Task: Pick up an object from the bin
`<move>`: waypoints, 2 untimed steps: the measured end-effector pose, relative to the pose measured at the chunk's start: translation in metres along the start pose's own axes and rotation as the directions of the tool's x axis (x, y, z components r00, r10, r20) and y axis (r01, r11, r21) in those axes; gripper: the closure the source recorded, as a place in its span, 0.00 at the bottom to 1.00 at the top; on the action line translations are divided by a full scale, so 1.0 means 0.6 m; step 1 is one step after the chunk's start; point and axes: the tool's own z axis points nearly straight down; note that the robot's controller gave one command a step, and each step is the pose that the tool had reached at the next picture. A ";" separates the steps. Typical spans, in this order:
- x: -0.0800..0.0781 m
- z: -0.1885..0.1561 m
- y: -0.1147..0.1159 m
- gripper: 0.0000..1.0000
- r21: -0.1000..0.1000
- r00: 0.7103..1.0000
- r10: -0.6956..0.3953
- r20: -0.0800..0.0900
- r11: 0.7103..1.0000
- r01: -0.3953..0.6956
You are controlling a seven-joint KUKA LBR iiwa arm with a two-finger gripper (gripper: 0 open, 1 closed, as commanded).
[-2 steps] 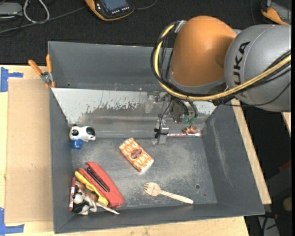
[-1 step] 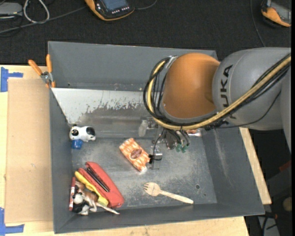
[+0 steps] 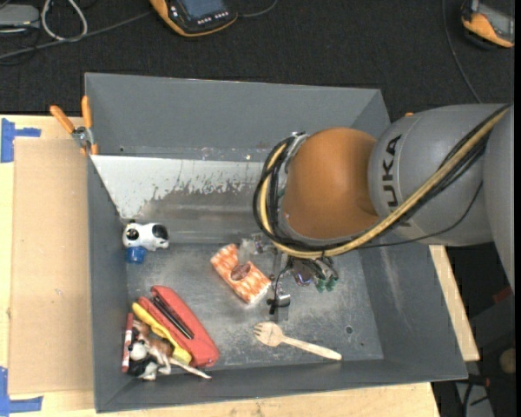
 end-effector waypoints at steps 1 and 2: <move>-0.008 0.063 0.032 0.00 -0.001 0.995 0.095 -0.007 0.996 -0.095; -0.049 0.086 0.016 0.00 -0.002 0.985 0.173 -0.004 0.985 -0.173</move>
Offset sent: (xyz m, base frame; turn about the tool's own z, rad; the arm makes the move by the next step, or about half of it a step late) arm 0.0504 0.0067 -0.0631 0.2134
